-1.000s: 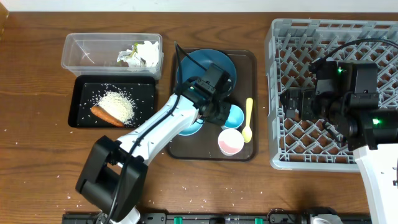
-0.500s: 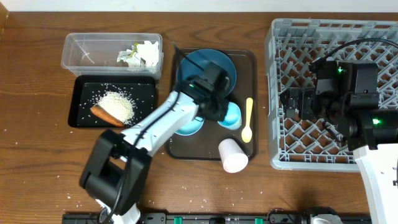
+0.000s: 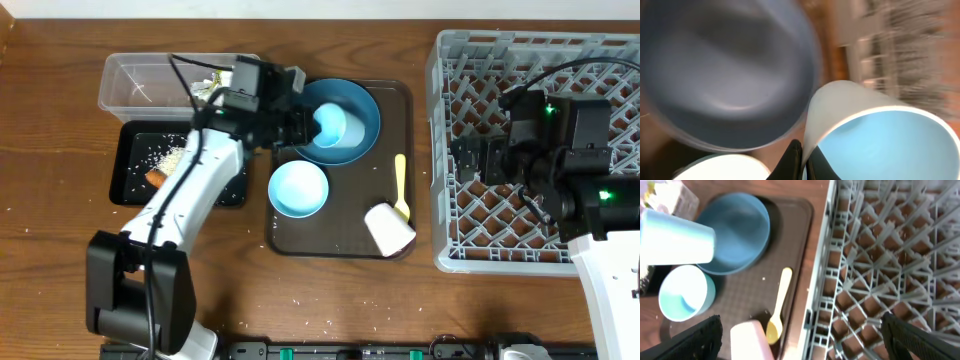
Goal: Sort waste into correct bins and load items into the dishwasher rack
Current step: 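Hand the blue cup from the left gripper to the right gripper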
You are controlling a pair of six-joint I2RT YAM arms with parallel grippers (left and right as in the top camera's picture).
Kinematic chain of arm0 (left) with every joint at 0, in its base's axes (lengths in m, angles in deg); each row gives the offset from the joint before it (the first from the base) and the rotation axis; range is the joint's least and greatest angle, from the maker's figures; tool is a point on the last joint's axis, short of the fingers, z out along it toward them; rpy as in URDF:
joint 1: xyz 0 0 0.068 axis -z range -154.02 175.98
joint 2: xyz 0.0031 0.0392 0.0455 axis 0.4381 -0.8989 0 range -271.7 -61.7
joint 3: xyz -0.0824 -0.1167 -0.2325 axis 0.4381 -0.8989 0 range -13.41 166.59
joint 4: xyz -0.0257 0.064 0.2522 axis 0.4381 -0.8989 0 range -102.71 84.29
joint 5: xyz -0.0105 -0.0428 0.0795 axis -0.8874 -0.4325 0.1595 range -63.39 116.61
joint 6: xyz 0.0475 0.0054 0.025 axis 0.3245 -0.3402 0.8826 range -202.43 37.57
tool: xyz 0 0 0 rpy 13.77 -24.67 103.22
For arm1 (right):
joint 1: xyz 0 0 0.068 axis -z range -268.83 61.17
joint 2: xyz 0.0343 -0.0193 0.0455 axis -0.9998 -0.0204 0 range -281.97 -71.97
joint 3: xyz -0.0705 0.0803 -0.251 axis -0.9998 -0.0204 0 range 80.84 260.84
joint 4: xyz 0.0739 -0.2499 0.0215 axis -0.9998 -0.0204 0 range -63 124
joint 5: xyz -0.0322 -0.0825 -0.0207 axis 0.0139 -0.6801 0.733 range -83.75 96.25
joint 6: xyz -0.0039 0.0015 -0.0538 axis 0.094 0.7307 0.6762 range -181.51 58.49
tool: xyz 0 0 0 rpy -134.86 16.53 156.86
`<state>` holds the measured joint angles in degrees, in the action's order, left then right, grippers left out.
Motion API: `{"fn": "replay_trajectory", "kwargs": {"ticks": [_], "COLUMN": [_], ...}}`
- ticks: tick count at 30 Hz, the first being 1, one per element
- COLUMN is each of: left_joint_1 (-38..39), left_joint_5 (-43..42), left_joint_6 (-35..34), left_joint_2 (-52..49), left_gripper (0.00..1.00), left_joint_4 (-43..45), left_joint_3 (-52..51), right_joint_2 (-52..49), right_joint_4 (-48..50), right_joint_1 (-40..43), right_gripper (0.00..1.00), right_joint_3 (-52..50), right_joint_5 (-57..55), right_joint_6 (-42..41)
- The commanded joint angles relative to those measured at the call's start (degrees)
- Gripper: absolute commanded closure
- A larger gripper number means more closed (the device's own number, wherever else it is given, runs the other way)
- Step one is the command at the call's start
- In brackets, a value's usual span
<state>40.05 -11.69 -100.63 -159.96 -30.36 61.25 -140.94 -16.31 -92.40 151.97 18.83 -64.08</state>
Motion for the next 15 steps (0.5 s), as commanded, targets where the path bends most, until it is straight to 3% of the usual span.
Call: {"fn": "replay_trajectory", "kwargs": {"ticks": [1, 4, 6, 15], "left_joint_1": [-2.5, -4.1, -4.4, -4.5], "left_joint_5": [-23.5, -37.2, -41.9, -48.1], "left_joint_6": [-0.4, -2.7, -5.7, -15.5], "left_joint_2": [0.7, 0.7, 0.7, 0.7], "left_gripper": [0.94, 0.94, 0.94, 0.94], "left_joint_4": [3.4, 9.1, 12.7, 21.3], "left_joint_3": [1.0, 1.0, 1.0, 1.0], "right_joint_2": [-0.2, -1.0, -2.0, -8.9], "right_joint_4": [2.3, 7.0, 10.3, 29.7], "right_joint_1": [0.2, 0.1, -0.2, -3.6], "right_gripper": [0.01, 0.01, 0.01, 0.04], "right_joint_3": [0.9, 0.7, 0.3, 0.0], "right_joint_5": [5.8, 15.0, 20.1, 35.8], "right_joint_6": [-0.6, -0.6, -0.6, -7.5]}}
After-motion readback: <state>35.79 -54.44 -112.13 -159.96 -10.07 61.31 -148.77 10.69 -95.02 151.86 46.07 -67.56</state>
